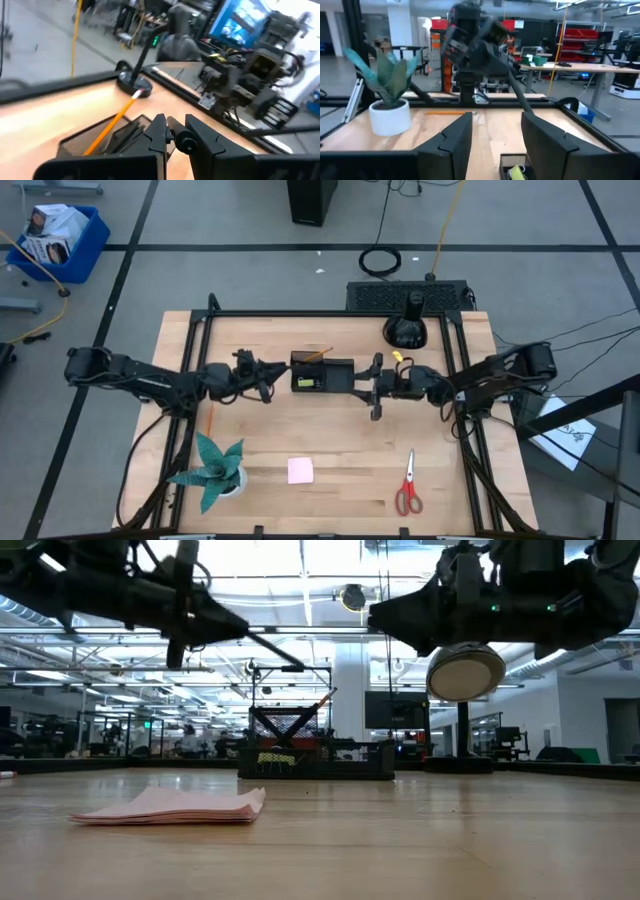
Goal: Pick and place office supplies into organizer
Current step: Put the black pen into the black desk organizer
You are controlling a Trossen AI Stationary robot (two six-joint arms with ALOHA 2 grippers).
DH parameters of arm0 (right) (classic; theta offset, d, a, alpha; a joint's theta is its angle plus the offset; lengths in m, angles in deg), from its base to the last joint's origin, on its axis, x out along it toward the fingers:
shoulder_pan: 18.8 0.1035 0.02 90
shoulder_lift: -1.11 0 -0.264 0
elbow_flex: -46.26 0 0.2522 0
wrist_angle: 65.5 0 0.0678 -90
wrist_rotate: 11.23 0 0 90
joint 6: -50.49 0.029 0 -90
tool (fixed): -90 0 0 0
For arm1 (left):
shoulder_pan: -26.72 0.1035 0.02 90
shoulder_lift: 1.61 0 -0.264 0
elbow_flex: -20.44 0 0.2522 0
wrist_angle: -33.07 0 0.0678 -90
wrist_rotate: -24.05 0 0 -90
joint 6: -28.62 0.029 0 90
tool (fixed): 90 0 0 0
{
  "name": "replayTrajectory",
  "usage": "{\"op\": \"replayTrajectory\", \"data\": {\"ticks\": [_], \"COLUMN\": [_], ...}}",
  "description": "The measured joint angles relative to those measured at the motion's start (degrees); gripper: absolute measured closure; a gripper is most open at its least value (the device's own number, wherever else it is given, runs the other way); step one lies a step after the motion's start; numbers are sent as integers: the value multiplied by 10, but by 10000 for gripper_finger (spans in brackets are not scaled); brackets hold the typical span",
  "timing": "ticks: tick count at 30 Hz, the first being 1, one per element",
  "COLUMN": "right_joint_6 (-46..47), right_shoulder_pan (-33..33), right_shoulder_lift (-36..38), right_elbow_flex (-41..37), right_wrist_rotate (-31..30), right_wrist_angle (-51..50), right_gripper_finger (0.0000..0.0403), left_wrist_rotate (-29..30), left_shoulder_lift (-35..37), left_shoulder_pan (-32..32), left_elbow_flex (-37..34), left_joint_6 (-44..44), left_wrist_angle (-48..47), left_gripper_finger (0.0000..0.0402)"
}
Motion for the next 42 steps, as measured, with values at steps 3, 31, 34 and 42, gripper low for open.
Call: {"op": "replayTrajectory", "data": {"ticks": [3,31,34,42], "right_joint_6": [9,12,13,27], "right_shoulder_pan": [3,24,24,24], "right_shoulder_lift": [9,9,9,9], "right_elbow_flex": [-7,-10,-10,-10], "right_wrist_rotate": [1,1,1,1], "right_wrist_angle": [0,-1,-1,-1], "right_gripper_finger": [243,245,245,245], "left_wrist_rotate": [-55,-202,-225,-252], "left_shoulder_lift": [0,-65,-103,-178], "left_shoulder_pan": [48,204,211,227], "left_elbow_flex": [12,314,314,314], "left_joint_6": [-52,-2,0,8], "left_wrist_angle": [-41,-566,-545,-517], "left_gripper_finger": [355,346,362,339]}}
